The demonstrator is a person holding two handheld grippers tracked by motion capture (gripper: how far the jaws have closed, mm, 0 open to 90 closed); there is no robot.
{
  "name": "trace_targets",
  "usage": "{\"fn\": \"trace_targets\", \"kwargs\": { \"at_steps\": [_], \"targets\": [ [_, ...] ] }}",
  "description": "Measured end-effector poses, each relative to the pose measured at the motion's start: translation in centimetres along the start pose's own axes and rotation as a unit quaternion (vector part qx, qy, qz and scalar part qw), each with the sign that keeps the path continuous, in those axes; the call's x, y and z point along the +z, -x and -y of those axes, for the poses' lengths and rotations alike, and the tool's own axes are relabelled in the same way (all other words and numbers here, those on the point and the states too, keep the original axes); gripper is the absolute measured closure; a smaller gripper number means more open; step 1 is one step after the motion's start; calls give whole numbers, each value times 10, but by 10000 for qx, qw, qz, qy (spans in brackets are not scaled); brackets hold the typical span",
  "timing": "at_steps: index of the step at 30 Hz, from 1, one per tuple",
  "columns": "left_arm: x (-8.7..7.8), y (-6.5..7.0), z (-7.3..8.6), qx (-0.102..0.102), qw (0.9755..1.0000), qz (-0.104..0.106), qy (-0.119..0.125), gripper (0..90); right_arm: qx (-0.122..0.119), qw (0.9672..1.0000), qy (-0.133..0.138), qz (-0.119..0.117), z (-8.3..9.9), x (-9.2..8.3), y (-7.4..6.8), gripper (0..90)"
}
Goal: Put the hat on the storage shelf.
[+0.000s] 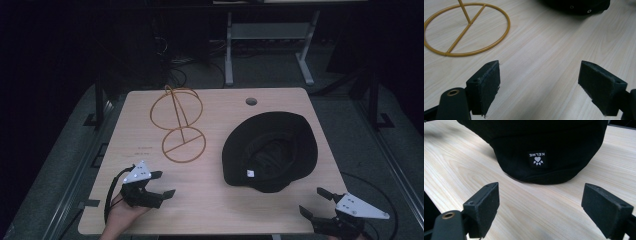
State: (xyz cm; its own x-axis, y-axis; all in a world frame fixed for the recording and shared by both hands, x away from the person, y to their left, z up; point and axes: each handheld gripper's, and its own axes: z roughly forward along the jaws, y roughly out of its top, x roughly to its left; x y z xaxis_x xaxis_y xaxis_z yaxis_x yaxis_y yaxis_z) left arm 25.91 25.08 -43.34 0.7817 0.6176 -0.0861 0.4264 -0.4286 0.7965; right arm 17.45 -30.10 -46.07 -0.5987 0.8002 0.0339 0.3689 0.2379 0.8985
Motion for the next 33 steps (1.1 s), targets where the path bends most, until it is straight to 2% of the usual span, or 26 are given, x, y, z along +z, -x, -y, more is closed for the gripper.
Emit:
{"fn": "trace_targets", "kwargs": {
  "at_steps": [9, 10, 15, 19, 27, 31, 33],
  "targets": [
    [2, 0, 1, 5, 10000, 51, -62, 173, 84, 10000, 14, -19, 2, 0, 6, 143],
    [2, 2, 0, 70, 9999, 87, -47, 173, 68, 10000, -10, -7, 2, 0, 6, 143],
    [2, 5, 0, 138, 9998, 156, -67, 173, 72, 10000, 59, 21, -1, -4, 3, 143],
    [1, 9, -3, 195, 9995, 246, 15, 173, 47, 10000, 76, 16, -1, -4, 1, 143],
    [8, 21, -14, 307, 9981, 539, 69, 174, 82, 9999, 78, 7, -1, -3, 2, 143],
    [12, 30, -23, 448, 9967, 676, 56, 174, 108, 9999, 115, -13, -1, -4, 2, 143],
    [16, 38, -34, 578, 9952, 780, 83, 178, 119, 9998, 136, 4, -2, -5, 3, 143]
  ]
}}
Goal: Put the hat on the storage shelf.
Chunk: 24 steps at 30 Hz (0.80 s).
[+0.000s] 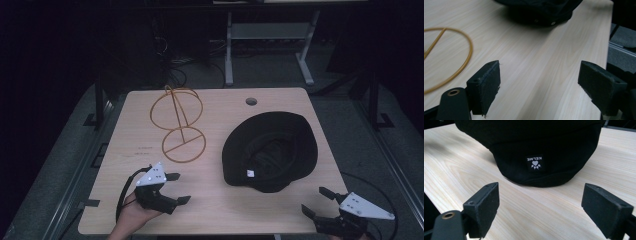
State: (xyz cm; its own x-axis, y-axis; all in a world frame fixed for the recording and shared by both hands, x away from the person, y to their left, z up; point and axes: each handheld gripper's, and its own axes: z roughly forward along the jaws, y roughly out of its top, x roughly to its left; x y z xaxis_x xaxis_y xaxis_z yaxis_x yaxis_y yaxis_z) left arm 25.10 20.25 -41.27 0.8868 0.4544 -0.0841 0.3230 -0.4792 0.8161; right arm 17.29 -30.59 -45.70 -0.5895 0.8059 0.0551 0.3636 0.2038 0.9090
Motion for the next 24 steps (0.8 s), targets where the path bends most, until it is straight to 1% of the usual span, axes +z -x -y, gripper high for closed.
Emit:
{"fn": "trace_targets", "kwargs": {
  "at_steps": [1, 2, 3, 4, 5, 6, 7, 8, 10, 11, 12, 13, 14, 15, 16, 17, 18, 19, 20, 21, 23, 24],
  "targets": [
    [2, 2, -4, 69, 10000, 26, 2, 178, 25, 10000, 13, 12, 0, -1, 0, 143],
    [2, 2, -4, 69, 10000, 26, 2, 178, 25, 10000, 13, 12, 0, -1, 0, 143],
    [4, 4, -9, 130, 9999, 68, 1, 178, 50, 10000, 35, 8, 0, -1, 1, 143],
    [6, 6, -14, 174, 9998, 96, 23, 178, 61, 10000, 42, -1, 1, -1, 2, 143],
    [10, 11, -24, 264, 9995, 171, 59, 178, 77, 10000, 32, 2, 1, -1, 2, 143],
    [10, 11, -24, 264, 9995, 171, 59, 178, 77, 10000, 32, 2, 1, -1, 2, 143],
    [15, 16, -34, 365, 9991, 233, 43, 179, 77, 10000, 31, -1, 1, -1, 2, 143],
    [15, 16, -34, 365, 9991, 233, 43, 179, 77, 10000, 31, -1, 1, -1, 2, 143],
    [21, 20, -43, 505, 9983, 285, -11, 179, 66, 10000, 31, -29, 1, -1, 2, 143],
    [27, 24, -51, 575, 9977, 355, -35, 180, 51, 10000, 19, -30, 1, -1, 2, 143],
    [27, 24, -51, 575, 9977, 355, -35, 181, 50, 10000, 23, -25, 1, -2, 2, 143],
    [34, 25, -58, 628, 9972, 403, -72, 181, 64, 10000, 31, -31, 1, -2, 2, 143],
    [34, 25, -58, 628, 9972, 403, -72, 181, 64, 10000, 31, -31, 1, -2, 2, 143],
    [40, 26, -63, 663, 9966, 479, -110, 182, 80, 9999, 50, -47, 2, -2, 3, 143],
    [40, 26, -63, 663, 9966, 479, -110, 185, 80, 9999, 50, -47, 2, -2, 3, 143],
    [46, 28, -67, 721, 9960, 506, -165, 192, 77, 10000, 41, -46, 2, -3, 4, 143],
    [46, 28, -67, 721, 9960, 506, -165, 192, 77, 10000, 41, -46, 2, -3, 4, 143],
    [53, 30, -72, 759, 9953, 564, -217, 192, 83, 9999, 53, -43, 2, -4, 4, 143],
    [53, 30, -72, 759, 9953, 564, -217, 192, 83, 9999, 53, -43, 2, -4, 4, 143],
    [59, 33, -75, 808, 9946, 597, -248, 193, 112, 9999, 68, -47, 2, -4, 4, 143],
    [66, 35, -78, 823, 9940, 662, -294, 195, 110, 9999, 63, -57, 2, -4, 4, 143],
    [69, 36, -80, 870, 9934, 670, -328, 196, 99, 9999, 56, -62, 2, -5, 4, 143]
  ]
}}
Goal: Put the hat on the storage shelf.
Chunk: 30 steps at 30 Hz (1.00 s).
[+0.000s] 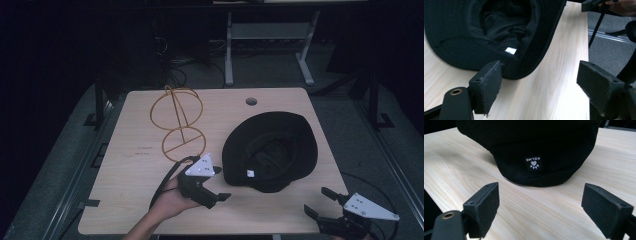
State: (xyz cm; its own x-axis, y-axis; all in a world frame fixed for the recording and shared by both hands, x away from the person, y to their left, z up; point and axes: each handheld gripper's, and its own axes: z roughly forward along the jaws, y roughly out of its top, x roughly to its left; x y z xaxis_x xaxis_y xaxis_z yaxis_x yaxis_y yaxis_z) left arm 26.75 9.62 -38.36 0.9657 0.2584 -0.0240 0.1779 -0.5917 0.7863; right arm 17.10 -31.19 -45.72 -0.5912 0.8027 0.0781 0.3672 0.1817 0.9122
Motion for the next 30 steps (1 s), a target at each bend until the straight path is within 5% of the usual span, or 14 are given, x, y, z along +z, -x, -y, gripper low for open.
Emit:
{"fn": "trace_targets", "kwargs": {
  "at_steps": [20, 30],
  "targets": [
    [37, 1, -23, 367, 9983, 193, -402, 319, -88, 9999, -14, -87, -1, 2, -1, 143],
    [59, -9, -25, 574, 9937, 333, -899, 509, -98, 9999, -64, -126, 0, 4, -2, 143]
  ]
}}
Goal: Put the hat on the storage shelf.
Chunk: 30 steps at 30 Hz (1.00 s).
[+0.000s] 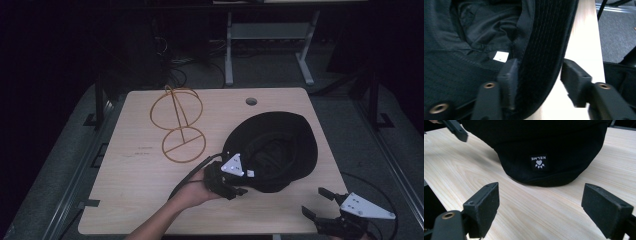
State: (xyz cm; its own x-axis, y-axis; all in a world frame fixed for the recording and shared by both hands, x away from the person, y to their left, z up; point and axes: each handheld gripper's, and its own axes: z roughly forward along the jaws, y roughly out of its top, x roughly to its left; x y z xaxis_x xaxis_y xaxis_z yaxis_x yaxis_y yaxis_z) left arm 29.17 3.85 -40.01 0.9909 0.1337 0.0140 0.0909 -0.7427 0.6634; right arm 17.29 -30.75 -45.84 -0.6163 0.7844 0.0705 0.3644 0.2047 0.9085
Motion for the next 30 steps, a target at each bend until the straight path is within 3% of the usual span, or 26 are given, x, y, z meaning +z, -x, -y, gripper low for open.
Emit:
{"fn": "trace_targets", "kwargs": {
  "at_steps": [4, 11, 17, 25, 30],
  "targets": [
    [6, -1, -1, 98, 9999, 30, -111, 661, -9, 10000, 8, -1, 0, -1, 0, 143],
    [3, 0, -9, 185, 9998, 28, -16, 799, -19, 10000, -20, -11, 1, 0, 1, 143],
    [3, 2, -11, 185, 9998, 45, 39, 837, -16, 10000, -2, 5, 0, 0, 0, 143],
    [-7, -1, -21, -60, 9988, 172, 454, 852, -31, 10000, 2, -13, 0, 2, -1, 143],
    [-10, -2, -26, -119, 9983, 199, 538, 854, -3, 10000, 18, -26, 0, 2, -1, 143]
  ]
}}
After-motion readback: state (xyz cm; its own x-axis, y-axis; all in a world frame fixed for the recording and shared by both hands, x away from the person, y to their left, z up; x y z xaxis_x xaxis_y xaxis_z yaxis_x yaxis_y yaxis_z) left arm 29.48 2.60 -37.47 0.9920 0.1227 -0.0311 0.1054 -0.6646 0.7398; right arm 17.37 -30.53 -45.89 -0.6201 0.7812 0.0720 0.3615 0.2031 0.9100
